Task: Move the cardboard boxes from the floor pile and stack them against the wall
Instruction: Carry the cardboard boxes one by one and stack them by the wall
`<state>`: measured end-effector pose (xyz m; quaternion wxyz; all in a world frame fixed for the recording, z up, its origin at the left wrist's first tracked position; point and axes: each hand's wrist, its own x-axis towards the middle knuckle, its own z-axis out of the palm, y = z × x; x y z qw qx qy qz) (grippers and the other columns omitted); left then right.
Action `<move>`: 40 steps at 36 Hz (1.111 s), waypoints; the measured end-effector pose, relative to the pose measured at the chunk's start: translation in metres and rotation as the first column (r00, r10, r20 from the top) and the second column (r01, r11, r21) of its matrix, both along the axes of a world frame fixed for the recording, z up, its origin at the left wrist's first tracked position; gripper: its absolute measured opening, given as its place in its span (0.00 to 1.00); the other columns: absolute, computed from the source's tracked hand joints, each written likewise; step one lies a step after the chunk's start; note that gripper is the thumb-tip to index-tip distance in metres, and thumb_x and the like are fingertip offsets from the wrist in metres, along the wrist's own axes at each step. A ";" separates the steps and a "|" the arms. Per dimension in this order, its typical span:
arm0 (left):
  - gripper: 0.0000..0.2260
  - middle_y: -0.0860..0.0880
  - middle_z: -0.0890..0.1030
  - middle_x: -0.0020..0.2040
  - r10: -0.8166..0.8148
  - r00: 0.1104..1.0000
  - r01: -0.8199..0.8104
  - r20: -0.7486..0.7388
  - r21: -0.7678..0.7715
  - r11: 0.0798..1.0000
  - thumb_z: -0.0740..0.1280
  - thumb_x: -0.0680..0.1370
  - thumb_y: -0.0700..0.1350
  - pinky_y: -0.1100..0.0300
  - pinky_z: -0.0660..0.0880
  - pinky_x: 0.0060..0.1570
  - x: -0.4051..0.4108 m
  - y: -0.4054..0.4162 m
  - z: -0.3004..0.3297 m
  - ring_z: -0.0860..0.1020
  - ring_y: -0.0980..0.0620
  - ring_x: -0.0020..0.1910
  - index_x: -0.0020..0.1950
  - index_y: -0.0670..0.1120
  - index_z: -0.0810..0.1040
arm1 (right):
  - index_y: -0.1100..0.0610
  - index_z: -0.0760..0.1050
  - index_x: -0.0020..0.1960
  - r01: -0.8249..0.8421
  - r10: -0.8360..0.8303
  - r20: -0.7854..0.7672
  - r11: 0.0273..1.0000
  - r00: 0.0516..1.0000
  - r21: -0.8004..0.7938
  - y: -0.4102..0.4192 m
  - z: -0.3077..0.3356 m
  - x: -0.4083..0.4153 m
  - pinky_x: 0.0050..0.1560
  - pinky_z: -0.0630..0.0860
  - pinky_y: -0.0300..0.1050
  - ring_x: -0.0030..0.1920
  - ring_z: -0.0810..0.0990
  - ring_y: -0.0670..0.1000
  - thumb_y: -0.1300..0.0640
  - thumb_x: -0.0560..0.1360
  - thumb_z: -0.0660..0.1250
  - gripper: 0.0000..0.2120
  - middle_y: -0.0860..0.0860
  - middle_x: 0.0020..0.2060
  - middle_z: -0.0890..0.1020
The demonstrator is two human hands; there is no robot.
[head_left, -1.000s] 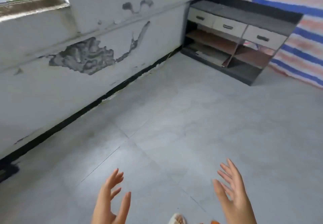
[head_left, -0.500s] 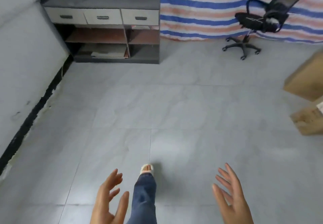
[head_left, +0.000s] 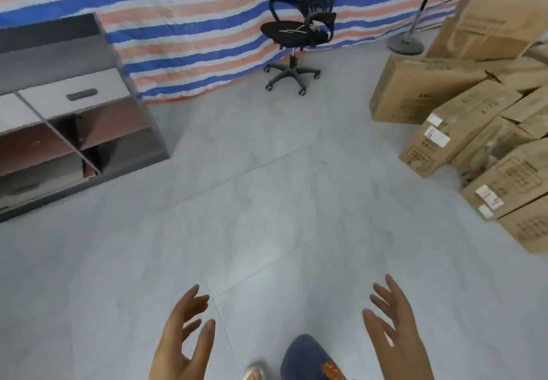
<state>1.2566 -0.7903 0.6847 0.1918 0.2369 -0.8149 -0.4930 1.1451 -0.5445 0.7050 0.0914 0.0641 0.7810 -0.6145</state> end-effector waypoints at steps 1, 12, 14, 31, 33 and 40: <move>0.22 0.63 0.80 0.52 -0.021 1.000 0.021 0.007 0.002 1.000 0.65 0.69 0.52 0.75 0.73 0.49 -0.016 -0.005 -0.001 0.78 0.65 0.52 0.57 0.76 0.70 | 0.15 0.65 0.47 0.031 -0.031 0.010 0.999 0.999 0.011 -0.001 0.000 -0.010 0.60 0.70 0.46 0.51 0.74 0.26 0.29 0.56 0.70 0.23 0.37 0.58 0.74; 0.27 0.66 0.79 0.53 -0.102 0.995 0.102 0.004 0.015 0.995 0.63 0.69 0.44 0.76 0.72 0.50 -0.240 -0.023 -0.005 0.77 0.66 0.53 0.55 0.78 0.68 | 0.34 0.63 0.60 0.112 -0.113 -0.019 0.993 0.993 -0.039 -0.013 -0.010 -0.207 0.64 0.70 0.49 0.57 0.76 0.39 0.51 0.71 0.69 0.24 0.45 0.60 0.75; 0.27 0.67 0.78 0.53 -0.106 0.994 0.107 -0.022 0.024 0.994 0.63 0.70 0.45 0.77 0.71 0.50 -0.287 -0.019 0.003 0.77 0.67 0.52 0.54 0.79 0.68 | 0.35 0.62 0.61 0.118 -0.120 -0.057 0.993 0.991 -0.031 -0.008 -0.007 -0.252 0.58 0.70 0.39 0.55 0.75 0.31 0.58 0.74 0.65 0.24 0.42 0.60 0.75; 0.23 0.57 0.82 0.51 -0.297 0.951 0.288 0.084 0.100 0.952 0.63 0.67 0.50 0.58 0.72 0.55 -0.593 -0.004 0.015 0.79 0.53 0.54 0.47 0.82 0.67 | 0.35 0.62 0.62 0.331 -0.332 0.023 0.943 0.943 0.028 0.023 -0.015 -0.494 0.59 0.69 0.46 0.51 0.74 0.25 0.60 0.74 0.65 0.26 0.36 0.58 0.73; 0.19 0.57 0.82 0.50 -0.336 0.938 0.328 0.080 0.100 0.939 0.66 0.67 0.57 0.64 0.75 0.54 -0.633 -0.008 0.013 0.79 0.54 0.54 0.48 0.81 0.68 | 0.35 0.62 0.62 0.348 -0.349 0.017 0.937 0.937 0.017 0.023 -0.017 -0.529 0.58 0.69 0.44 0.51 0.74 0.25 0.55 0.72 0.65 0.25 0.35 0.58 0.73; 0.28 0.61 0.80 0.52 -0.472 0.880 0.456 0.057 0.173 0.873 0.66 0.77 0.37 0.76 0.71 0.51 -0.794 -0.025 0.013 0.78 0.62 0.53 0.51 0.75 0.73 | 0.33 0.61 0.63 0.396 -0.396 0.000 0.918 0.918 -0.005 0.017 -0.008 -0.666 0.54 0.69 0.40 0.51 0.73 0.25 0.49 0.67 0.64 0.27 0.34 0.59 0.72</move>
